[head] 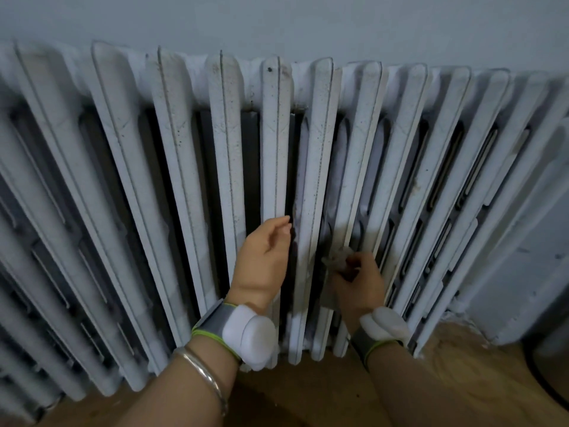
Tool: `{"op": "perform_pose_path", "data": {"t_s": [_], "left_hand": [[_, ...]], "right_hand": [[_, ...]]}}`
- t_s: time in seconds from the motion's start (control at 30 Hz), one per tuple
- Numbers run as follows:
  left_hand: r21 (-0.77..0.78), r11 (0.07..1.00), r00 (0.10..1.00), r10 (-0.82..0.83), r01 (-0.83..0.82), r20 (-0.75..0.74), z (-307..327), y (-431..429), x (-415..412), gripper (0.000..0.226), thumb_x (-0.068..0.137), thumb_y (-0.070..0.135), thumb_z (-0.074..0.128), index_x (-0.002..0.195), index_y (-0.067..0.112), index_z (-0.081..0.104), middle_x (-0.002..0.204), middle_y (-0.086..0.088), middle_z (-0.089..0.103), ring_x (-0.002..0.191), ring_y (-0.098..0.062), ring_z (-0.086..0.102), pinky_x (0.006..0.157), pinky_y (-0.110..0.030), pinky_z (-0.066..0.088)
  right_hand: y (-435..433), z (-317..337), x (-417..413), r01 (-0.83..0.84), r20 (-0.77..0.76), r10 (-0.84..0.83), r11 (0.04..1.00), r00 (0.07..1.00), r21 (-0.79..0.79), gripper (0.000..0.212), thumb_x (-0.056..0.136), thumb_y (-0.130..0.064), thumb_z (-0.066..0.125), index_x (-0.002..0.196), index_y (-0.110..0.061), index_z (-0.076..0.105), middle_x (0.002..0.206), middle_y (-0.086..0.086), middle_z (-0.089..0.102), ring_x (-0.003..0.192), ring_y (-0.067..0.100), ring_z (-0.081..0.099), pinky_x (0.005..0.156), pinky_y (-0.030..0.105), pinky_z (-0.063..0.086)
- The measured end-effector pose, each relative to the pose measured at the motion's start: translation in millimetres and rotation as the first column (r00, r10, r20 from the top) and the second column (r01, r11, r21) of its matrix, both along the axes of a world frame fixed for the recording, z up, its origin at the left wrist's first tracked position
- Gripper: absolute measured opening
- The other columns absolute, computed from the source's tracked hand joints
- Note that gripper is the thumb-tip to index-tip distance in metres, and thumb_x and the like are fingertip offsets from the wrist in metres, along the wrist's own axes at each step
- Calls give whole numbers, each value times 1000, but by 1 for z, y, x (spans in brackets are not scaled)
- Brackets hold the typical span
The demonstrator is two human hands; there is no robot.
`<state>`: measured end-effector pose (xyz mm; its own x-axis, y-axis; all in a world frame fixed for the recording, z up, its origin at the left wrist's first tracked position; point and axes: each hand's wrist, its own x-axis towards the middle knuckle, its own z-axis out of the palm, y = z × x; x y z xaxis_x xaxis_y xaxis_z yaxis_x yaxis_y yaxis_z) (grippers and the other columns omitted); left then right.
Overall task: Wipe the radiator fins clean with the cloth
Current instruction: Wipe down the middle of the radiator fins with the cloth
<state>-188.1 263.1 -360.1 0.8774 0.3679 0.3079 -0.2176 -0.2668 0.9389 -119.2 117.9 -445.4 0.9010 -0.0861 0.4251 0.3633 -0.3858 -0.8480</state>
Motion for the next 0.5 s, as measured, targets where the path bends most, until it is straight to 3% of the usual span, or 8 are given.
{"op": "perform_pose_path", "data": {"t_s": [0.17,0.23,0.3,0.4,0.5], "left_hand": [[-54,984,986,168,-167,18,4,15,-6,21,93,9,50,96,23,65,98,4,69,96,-17,64,94,-35,50],[-58,974,975,220,-220,-1,10,18,-7,23,92,8,48,101,21,64,99,5,67,96,-16,63,91,-31,49],[-13,962,962,271,-271,-15,14,20,-8,26,92,6,46,110,17,61,104,3,65,100,-16,60,88,-28,47],[39,957,958,288,-287,-20,14,21,-6,31,92,6,46,119,14,58,112,0,62,107,-17,57,97,-33,45],[62,957,957,287,-284,-42,11,24,-4,33,93,7,45,124,16,55,117,0,61,111,-15,55,101,-32,43]], "right_hand": [[21,58,-10,-10,234,-9,997,972,82,23,85,-15,68,99,-18,51,104,1,54,90,8,53,80,21,46],[29,78,-12,-9,333,-23,995,943,96,27,85,-16,69,105,-12,52,108,0,49,92,0,47,85,9,41],[36,92,-10,-3,369,-34,995,929,98,30,85,-19,70,109,-11,54,111,-1,46,96,-1,44,90,11,39],[45,93,-4,-8,381,-5,999,925,32,34,85,-26,69,114,-12,57,115,1,46,107,7,46,100,23,39],[52,80,2,9,433,-13,1000,901,11,37,87,-25,68,116,-6,57,120,10,47,114,17,44,103,11,29]]}}
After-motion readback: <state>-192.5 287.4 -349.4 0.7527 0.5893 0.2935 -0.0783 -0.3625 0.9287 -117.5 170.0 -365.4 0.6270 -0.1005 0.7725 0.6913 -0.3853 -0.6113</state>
